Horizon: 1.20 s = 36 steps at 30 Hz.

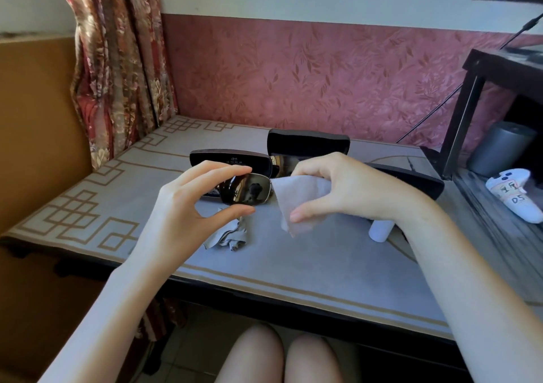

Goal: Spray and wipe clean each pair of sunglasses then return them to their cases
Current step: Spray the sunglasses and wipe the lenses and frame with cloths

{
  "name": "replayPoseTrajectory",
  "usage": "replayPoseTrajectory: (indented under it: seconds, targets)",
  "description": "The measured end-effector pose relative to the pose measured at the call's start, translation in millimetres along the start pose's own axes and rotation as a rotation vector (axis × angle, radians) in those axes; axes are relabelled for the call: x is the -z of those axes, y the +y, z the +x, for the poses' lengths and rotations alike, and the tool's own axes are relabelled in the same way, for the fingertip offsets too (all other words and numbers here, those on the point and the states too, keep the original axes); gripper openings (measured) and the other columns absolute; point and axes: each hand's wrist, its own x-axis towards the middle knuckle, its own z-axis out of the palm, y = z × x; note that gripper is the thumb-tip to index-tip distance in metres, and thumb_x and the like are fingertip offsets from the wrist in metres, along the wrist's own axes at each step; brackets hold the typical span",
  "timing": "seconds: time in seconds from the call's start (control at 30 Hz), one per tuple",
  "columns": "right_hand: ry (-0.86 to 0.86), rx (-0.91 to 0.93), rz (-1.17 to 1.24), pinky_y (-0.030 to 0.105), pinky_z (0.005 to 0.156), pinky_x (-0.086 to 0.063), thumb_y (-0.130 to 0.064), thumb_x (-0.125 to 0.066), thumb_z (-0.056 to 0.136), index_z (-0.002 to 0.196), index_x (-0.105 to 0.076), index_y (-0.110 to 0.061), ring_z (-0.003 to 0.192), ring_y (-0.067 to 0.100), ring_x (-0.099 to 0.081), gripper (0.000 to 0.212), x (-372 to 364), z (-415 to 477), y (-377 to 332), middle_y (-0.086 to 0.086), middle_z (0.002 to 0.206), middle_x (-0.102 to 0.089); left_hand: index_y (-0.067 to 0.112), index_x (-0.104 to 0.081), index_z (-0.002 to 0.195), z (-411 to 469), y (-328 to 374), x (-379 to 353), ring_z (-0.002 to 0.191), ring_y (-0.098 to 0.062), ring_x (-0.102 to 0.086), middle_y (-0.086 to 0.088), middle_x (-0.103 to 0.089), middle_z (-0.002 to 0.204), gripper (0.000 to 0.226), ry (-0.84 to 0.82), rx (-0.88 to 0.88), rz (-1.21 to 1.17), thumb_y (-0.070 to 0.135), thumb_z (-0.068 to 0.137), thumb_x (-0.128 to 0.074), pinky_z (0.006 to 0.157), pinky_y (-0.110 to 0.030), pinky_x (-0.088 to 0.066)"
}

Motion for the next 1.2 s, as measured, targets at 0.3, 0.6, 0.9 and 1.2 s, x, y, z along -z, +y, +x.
replayPoseTrajectory:
  seconds: [0.3, 0.6, 0.9, 1.2]
  targets:
    - [0.067, 0.073, 0.171, 0.028, 0.053, -0.024, -0.041, -0.070, 0.084, 0.066, -0.051, 0.010, 0.057, 0.019, -0.032, 0.057, -4.4, 3.1, -3.8, 0.008, 0.059, -0.036, 0.015, -0.065, 0.118, 1.2, 2.3, 1.9, 0.106, 0.003, -0.056, 0.005, -0.064, 0.110, 0.047, 0.007, -0.026, 0.019, 0.024, 0.073, -0.078, 0.095, -0.011, -0.041]
    - [-0.010, 0.095, 0.208, 0.027, 0.062, -0.035, -0.022, -0.069, 0.090, 0.086, -0.062, 0.003, 0.068, 0.017, -0.046, 0.026, -0.5, -2.0, 6.9, 0.009, 0.074, -0.052, 0.014, -0.065, 0.119, 3.0, 2.4, 2.8, 0.108, -0.001, -0.057, 0.002, -0.065, 0.112, 0.048, 0.014, -0.046, 0.019, 0.026, 0.074, -0.076, 0.097, -0.010, -0.039]
    - [0.182, 0.131, 0.254, 0.020, 0.048, -0.022, -0.029, -0.071, 0.084, 0.054, -0.050, -0.004, 0.051, 0.009, -0.030, 0.044, -11.3, 2.5, -2.7, -0.005, 0.054, -0.033, 0.013, -0.065, 0.119, 2.3, 7.6, 3.3, 0.106, 0.006, -0.054, 0.005, -0.064, 0.110, 0.047, 0.037, -0.041, 0.024, 0.026, 0.075, -0.076, 0.095, -0.008, -0.038]
    - [0.097, 0.133, 0.309, 0.015, 0.054, -0.027, -0.018, -0.058, 0.096, 0.063, -0.067, -0.043, 0.057, 0.005, -0.037, 0.042, -6.2, -0.9, 1.6, -0.006, 0.062, -0.043, 0.015, -0.065, 0.120, 4.3, 7.5, 5.6, 0.106, 0.006, -0.054, 0.008, -0.063, 0.112, 0.048, 0.032, -0.014, 0.029, 0.026, 0.074, -0.076, 0.096, -0.008, -0.038]
